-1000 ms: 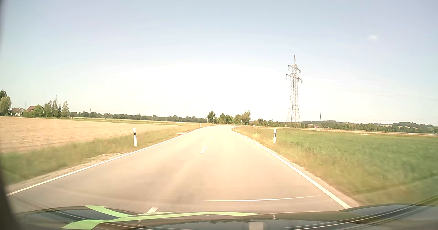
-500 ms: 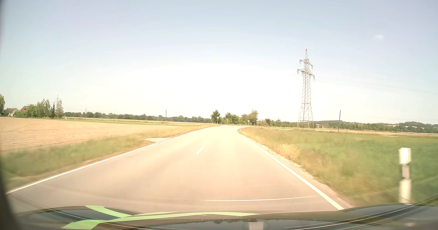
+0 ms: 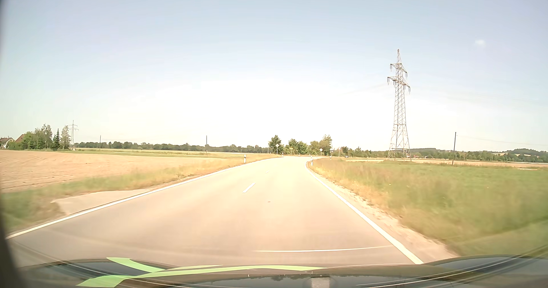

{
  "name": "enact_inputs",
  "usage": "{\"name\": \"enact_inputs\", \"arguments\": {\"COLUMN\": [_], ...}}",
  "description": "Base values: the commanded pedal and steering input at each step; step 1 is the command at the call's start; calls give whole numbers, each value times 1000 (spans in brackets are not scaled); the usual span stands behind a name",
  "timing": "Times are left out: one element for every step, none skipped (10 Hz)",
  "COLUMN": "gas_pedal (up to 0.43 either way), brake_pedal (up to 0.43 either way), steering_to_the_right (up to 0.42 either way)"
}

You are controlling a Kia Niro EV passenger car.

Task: Follow the waypoints while adhering to traffic rules and regulations

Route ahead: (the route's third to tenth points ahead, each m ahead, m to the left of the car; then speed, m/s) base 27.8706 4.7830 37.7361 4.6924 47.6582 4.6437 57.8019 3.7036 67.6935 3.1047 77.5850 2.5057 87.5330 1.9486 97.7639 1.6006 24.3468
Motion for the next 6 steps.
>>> {"name": "enact_inputs", "arguments": {"gas_pedal": [0,0,0,0,0,0], "brake_pedal": [0,0,0,0,0,0], "steering_to_the_right": [-8,-5,-4,-3,-3,-3]}}
